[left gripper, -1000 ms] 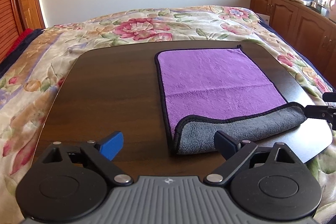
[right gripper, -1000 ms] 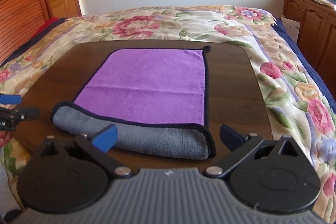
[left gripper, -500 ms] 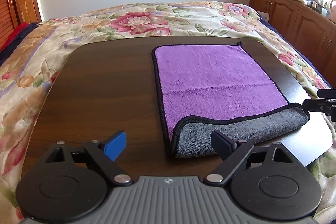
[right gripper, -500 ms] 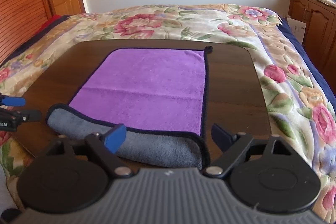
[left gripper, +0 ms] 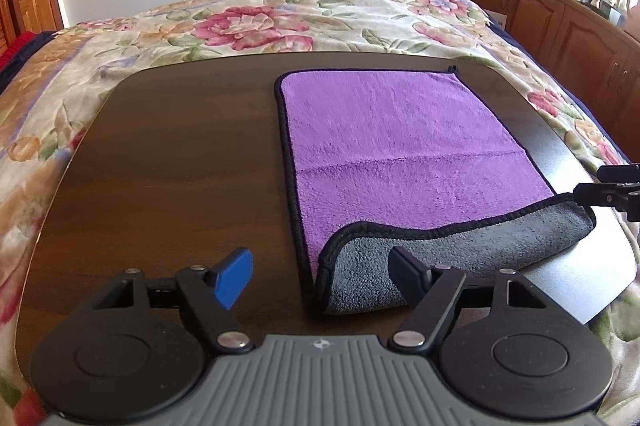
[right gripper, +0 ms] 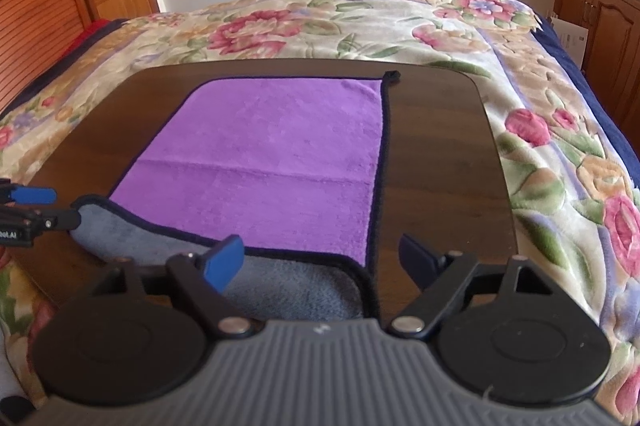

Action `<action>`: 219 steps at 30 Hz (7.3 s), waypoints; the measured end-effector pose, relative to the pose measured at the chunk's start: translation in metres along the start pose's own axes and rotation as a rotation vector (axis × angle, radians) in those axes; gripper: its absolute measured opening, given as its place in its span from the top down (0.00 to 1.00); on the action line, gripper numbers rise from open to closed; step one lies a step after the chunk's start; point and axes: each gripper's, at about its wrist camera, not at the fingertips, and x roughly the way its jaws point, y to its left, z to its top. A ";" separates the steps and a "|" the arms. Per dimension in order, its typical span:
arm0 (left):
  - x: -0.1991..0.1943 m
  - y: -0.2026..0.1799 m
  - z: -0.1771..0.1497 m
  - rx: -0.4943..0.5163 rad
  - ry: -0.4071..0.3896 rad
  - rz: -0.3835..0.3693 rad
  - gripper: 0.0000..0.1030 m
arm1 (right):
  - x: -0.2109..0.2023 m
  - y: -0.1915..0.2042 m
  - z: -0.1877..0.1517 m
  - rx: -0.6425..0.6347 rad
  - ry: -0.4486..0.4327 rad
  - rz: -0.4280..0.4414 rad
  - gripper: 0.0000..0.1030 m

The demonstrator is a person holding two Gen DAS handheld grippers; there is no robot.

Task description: Fold towel

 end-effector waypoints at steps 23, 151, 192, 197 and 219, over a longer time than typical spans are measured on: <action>0.024 0.006 0.006 -0.019 0.040 -0.031 0.51 | 0.025 -0.022 -0.003 0.066 0.113 0.053 0.25; 0.053 0.020 0.093 -0.038 -0.067 -0.071 0.98 | 0.047 -0.034 0.070 -0.062 -0.099 0.116 0.96; 0.095 0.027 0.135 -0.002 -0.076 -0.056 0.98 | 0.077 -0.039 0.099 -0.103 -0.129 0.086 0.96; 0.097 0.027 0.138 0.004 -0.074 -0.054 0.98 | 0.082 -0.039 0.104 -0.107 -0.135 0.088 0.96; 0.115 0.024 0.166 0.042 -0.089 -0.022 0.98 | 0.098 -0.046 0.126 -0.137 -0.159 0.069 0.96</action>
